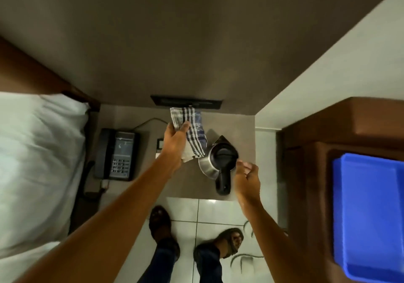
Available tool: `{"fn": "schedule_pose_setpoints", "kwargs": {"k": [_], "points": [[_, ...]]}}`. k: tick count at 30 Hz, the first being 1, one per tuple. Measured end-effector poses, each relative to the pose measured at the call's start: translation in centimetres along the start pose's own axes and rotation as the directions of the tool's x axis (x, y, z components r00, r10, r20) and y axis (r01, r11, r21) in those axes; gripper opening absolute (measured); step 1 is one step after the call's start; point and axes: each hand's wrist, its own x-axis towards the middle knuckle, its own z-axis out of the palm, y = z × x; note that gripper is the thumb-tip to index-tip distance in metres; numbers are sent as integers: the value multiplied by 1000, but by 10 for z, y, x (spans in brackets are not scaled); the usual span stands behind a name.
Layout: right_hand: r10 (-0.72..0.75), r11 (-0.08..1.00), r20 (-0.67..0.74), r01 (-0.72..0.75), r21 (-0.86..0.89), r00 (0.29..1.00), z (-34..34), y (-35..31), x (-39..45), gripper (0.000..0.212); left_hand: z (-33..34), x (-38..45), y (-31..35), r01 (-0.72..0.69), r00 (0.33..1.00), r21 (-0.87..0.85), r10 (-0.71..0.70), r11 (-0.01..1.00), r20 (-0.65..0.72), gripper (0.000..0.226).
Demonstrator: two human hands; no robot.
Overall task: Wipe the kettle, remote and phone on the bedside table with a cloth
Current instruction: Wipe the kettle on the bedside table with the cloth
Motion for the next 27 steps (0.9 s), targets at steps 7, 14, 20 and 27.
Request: {"fn": "schedule_pose_setpoints", "kwargs": {"k": [7, 14, 20, 27], "points": [[75, 996, -137, -79, -28, 988, 38, 40, -6, 45, -49, 31, -60, -69, 976, 264, 120, 962, -182, 26], [-4, 974, -224, 55, 220, 975, 63, 62, -4, 54, -20, 33, -120, -17, 998, 282, 31, 959, -46, 26], [-19, 971, -204, 67, 231, 979, 63, 62, 4, 51, 13, 21, -132, -319, 943, 195, 291, 927, 160, 47], [82, 974, -184, -40, 221, 980, 38, 64, 16, 66, -11, 19, -181, -79, 996, 29, 78, 996, 36, 51]]}}
